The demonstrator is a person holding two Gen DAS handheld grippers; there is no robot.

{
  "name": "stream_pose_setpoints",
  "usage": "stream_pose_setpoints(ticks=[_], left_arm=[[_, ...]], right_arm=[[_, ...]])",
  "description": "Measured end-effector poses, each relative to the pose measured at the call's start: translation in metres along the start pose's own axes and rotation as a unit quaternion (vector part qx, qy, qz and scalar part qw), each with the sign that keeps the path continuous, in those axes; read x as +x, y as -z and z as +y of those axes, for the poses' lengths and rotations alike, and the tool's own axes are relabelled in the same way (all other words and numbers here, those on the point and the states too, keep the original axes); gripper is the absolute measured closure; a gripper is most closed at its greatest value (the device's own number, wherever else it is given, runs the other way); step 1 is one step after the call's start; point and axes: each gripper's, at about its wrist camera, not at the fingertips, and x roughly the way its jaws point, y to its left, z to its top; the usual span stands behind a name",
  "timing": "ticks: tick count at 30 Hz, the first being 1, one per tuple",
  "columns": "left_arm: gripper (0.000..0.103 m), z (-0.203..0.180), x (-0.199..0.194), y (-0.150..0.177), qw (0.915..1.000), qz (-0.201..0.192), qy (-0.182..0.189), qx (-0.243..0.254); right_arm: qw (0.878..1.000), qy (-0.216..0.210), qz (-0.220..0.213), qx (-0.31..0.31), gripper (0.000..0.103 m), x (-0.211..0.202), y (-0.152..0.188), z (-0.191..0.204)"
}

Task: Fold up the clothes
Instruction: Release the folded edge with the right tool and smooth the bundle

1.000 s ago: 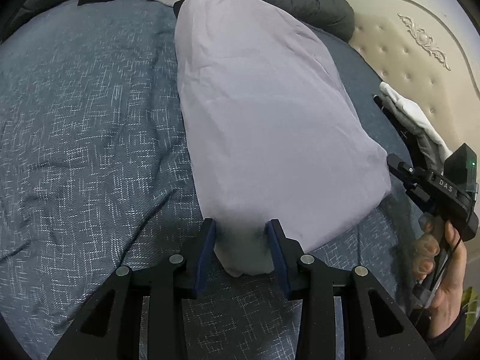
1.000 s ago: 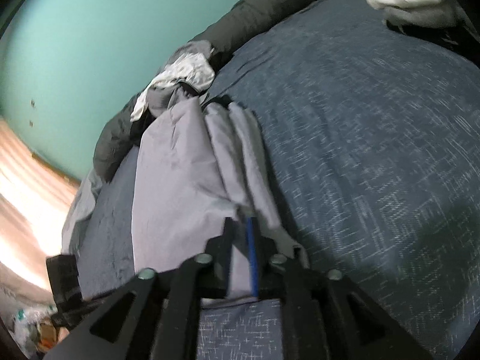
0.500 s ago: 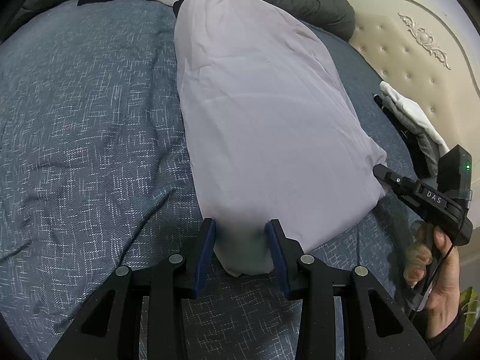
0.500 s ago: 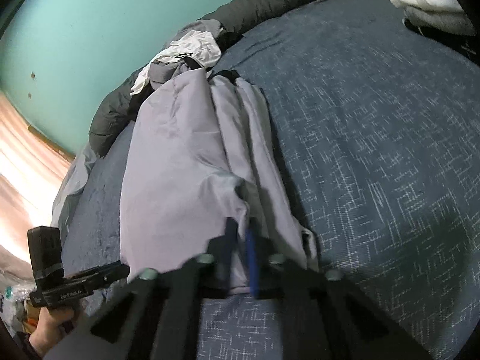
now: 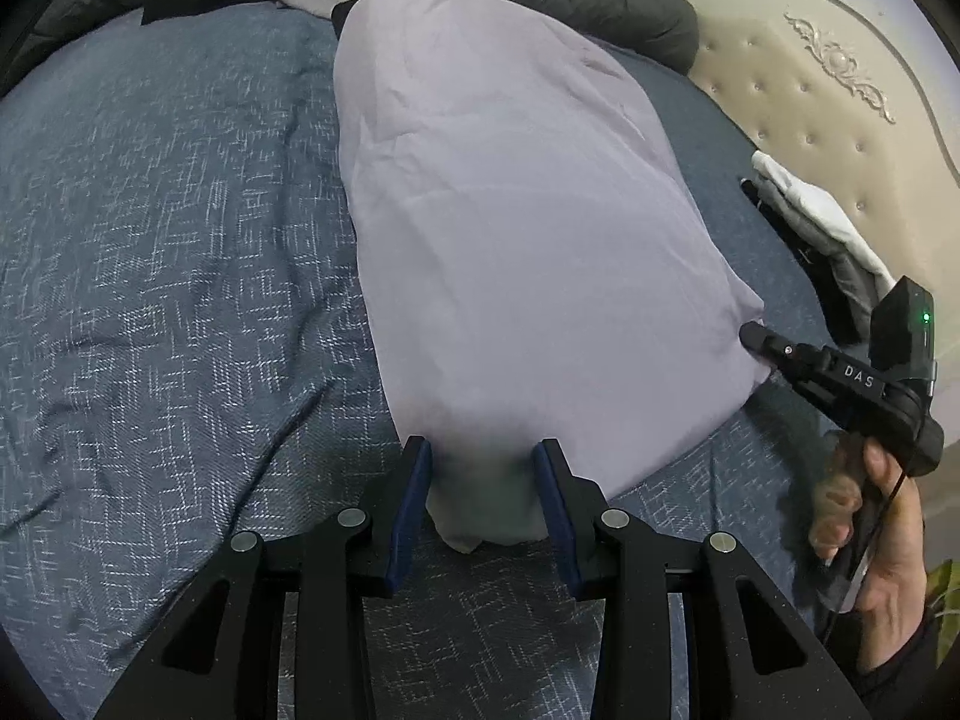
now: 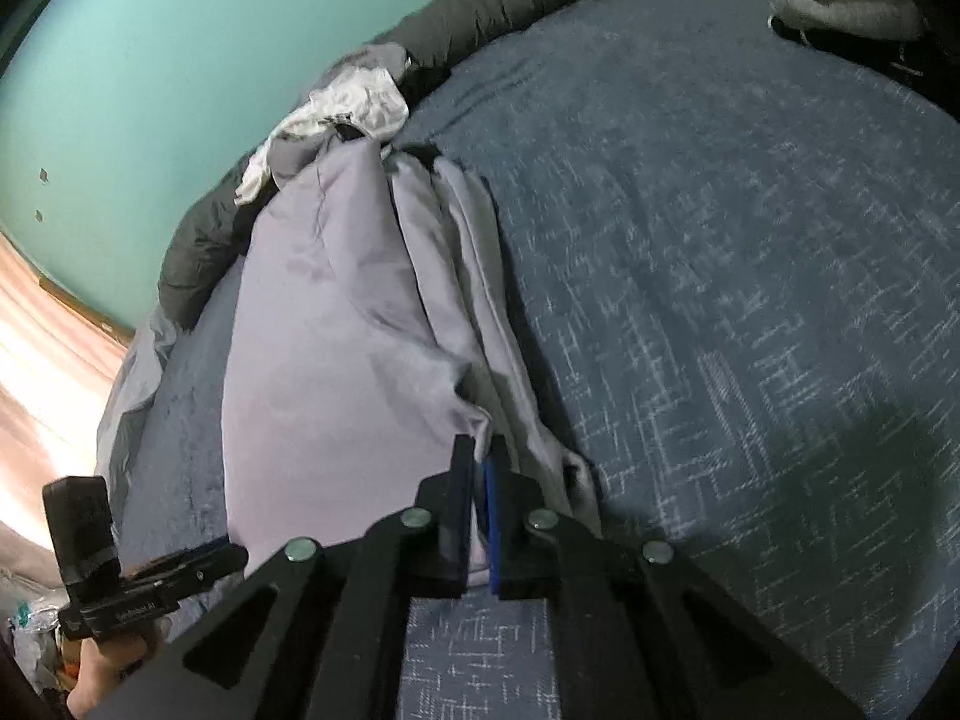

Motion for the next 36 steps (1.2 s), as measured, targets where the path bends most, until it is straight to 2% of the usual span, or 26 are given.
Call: stream_pose_setpoints(ticks=[5,7,10,14,17,19,20,23,26,27,30,32,34,36], left_arm=[[0.063,0.005,-0.001,0.003,0.9998,-0.009,0.014,-0.006],[0.063,0.006,-0.001,0.004,0.9997,-0.012,0.021,-0.008],[0.063,0.006,-0.001,0.004,0.9996,-0.011,0.026,-0.006],[0.063,0.009,-0.001,0.005,0.9991,-0.012,0.039,-0.009],[0.063,0.011,-0.003,0.003,0.9985,-0.008,0.051,-0.016],[0.063,0.013,-0.011,-0.001,0.9978,-0.017,0.061,-0.017],[0.063,0.014,-0.016,-0.003,0.9976,-0.022,0.064,-0.016],[0.064,0.031,-0.032,-0.020,0.9959,-0.046,0.075,-0.022],[0.064,0.054,-0.044,-0.041,0.9947,-0.059,0.081,-0.023],[0.064,0.065,-0.052,-0.041,0.9948,-0.061,0.079,-0.019],[0.064,0.057,-0.036,-0.044,0.9955,-0.056,0.075,-0.009],[0.064,0.049,-0.031,-0.047,0.9960,-0.053,0.071,-0.005],[0.064,0.046,-0.026,-0.049,0.9963,-0.047,0.071,-0.005],[0.064,0.043,-0.025,-0.051,0.9968,-0.043,0.068,-0.003]], right_arm=[[0.997,-0.016,-0.075,0.003,0.097,-0.040,-0.014,0.004],[0.996,-0.037,-0.080,-0.014,0.097,-0.048,-0.020,0.018],[0.994,-0.051,-0.050,-0.082,0.097,-0.038,-0.027,0.057],[0.981,-0.034,0.016,-0.190,0.097,0.004,-0.036,0.110],[0.967,0.026,0.085,-0.239,0.097,0.049,-0.034,0.122],[0.959,0.052,0.113,-0.255,0.097,0.069,-0.034,0.119],[0.958,0.056,0.122,-0.253,0.100,0.074,-0.034,0.114],[0.954,0.084,0.131,-0.255,0.100,0.080,-0.039,0.104],[0.954,0.082,0.146,-0.250,0.100,0.082,-0.047,0.105],[0.954,0.082,0.139,-0.254,0.100,0.081,-0.053,0.108],[0.950,0.089,0.104,-0.281,0.100,0.082,-0.082,0.125],[0.948,0.079,0.088,-0.295,0.100,0.088,-0.101,0.136],[0.937,0.086,0.074,-0.331,0.100,0.100,-0.116,0.150],[0.923,0.093,0.083,-0.365,0.100,0.122,-0.128,0.161]])
